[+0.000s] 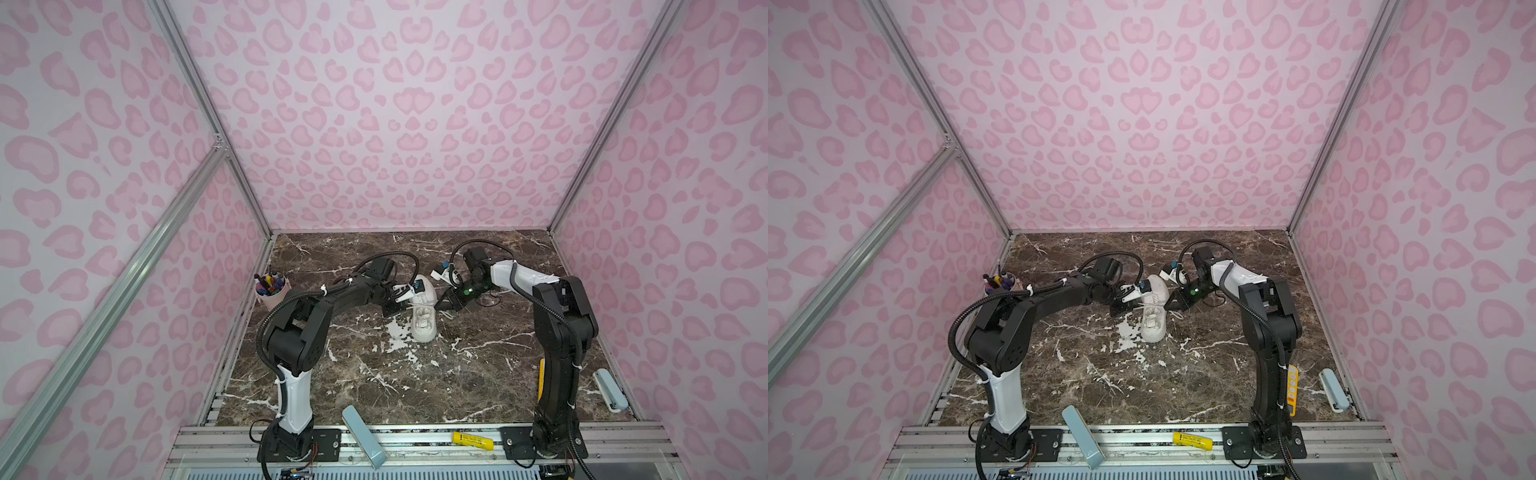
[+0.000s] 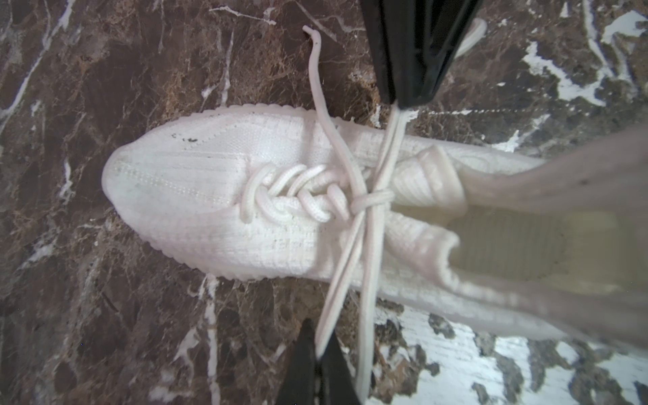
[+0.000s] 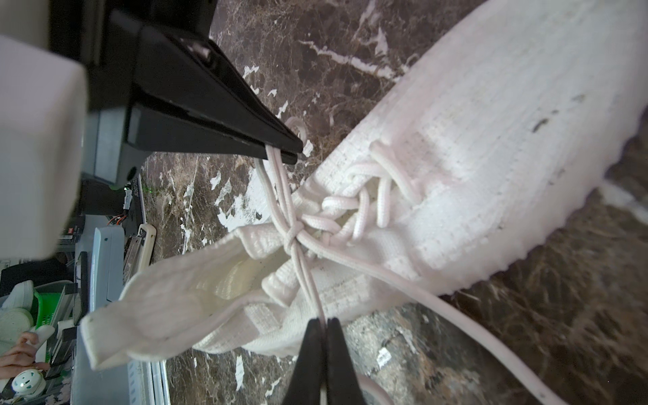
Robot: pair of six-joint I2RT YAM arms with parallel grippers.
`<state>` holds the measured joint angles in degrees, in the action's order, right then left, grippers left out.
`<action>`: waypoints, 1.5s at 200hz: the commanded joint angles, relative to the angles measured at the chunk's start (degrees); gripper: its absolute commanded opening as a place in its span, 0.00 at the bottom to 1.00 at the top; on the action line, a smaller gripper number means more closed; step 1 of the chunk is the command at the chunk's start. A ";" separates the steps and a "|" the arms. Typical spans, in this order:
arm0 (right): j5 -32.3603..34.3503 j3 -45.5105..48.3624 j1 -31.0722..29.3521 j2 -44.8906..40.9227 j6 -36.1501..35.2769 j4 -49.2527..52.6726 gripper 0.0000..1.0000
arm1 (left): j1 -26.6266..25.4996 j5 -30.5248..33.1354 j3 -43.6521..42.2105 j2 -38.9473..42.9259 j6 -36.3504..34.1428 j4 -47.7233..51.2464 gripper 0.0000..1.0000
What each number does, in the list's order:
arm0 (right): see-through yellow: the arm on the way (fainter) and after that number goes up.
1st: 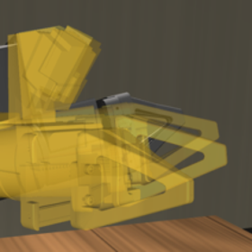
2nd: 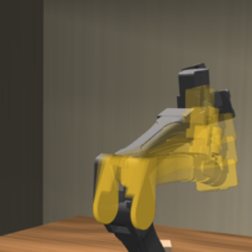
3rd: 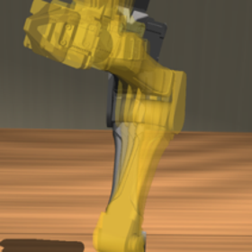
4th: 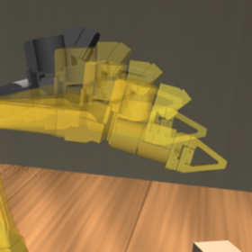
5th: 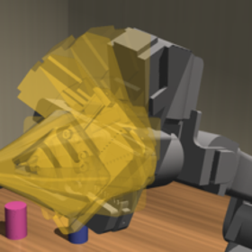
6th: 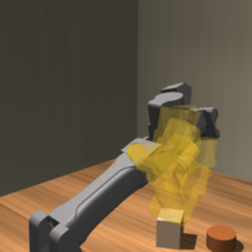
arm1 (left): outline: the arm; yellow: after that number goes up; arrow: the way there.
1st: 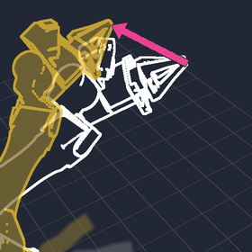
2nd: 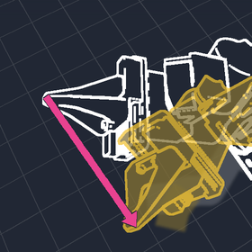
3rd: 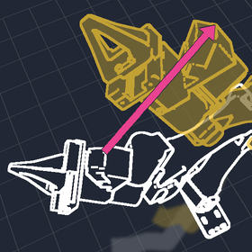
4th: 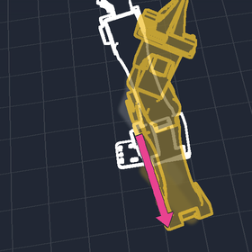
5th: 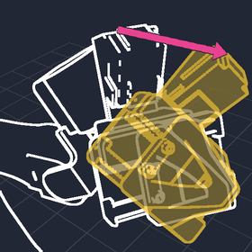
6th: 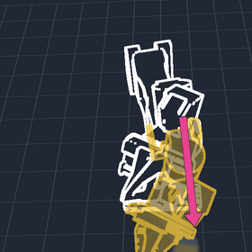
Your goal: Tie the shoes
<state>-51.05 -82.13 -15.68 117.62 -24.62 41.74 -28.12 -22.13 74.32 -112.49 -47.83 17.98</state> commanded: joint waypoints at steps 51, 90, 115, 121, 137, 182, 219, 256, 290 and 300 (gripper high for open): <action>12.29 1.66 1.47 0.32 -0.51 9.06 0.00 | 1.93 14.07 -1.72 0.42 0.32 5.58 0.02; 12.38 1.27 1.53 0.46 -0.60 9.41 0.00 | 2.01 14.85 -1.90 0.43 0.73 5.30 0.02; 12.75 1.79 1.62 0.24 -0.60 9.22 0.00 | 2.10 15.21 -2.16 0.51 0.79 5.10 0.02; 12.90 1.78 1.62 0.24 -0.60 9.26 0.00 | 2.17 15.18 -2.34 0.52 0.81 4.97 0.02; 13.17 1.83 1.72 0.24 -0.60 9.14 0.00 | 2.23 15.08 -2.50 0.58 0.56 5.16 0.02; 13.51 1.83 1.72 0.20 -0.60 9.13 0.00 | 2.48 15.24 -2.17 0.87 1.31 4.58 0.02; 12.37 1.74 1.15 -0.04 -0.75 9.08 0.00 | 1.98 14.12 -1.51 0.87 1.69 5.21 0.01; 8.61 0.25 -0.57 0.64 -0.88 9.07 0.00 | 0.78 12.87 -0.38 0.60 2.59 6.12 0.02; 6.77 -0.83 -0.71 0.20 -0.28 8.38 0.17 | 0.70 11.19 -0.75 1.36 3.78 5.20 0.04; 6.38 -0.81 -0.69 -0.14 -0.21 8.27 0.22 | 0.69 10.72 -1.01 1.80 3.56 4.92 0.04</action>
<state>-47.53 -82.94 -16.69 117.51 -25.04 45.34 -28.01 -17.43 73.63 -111.96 -45.34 20.21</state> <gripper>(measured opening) 0.172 0.063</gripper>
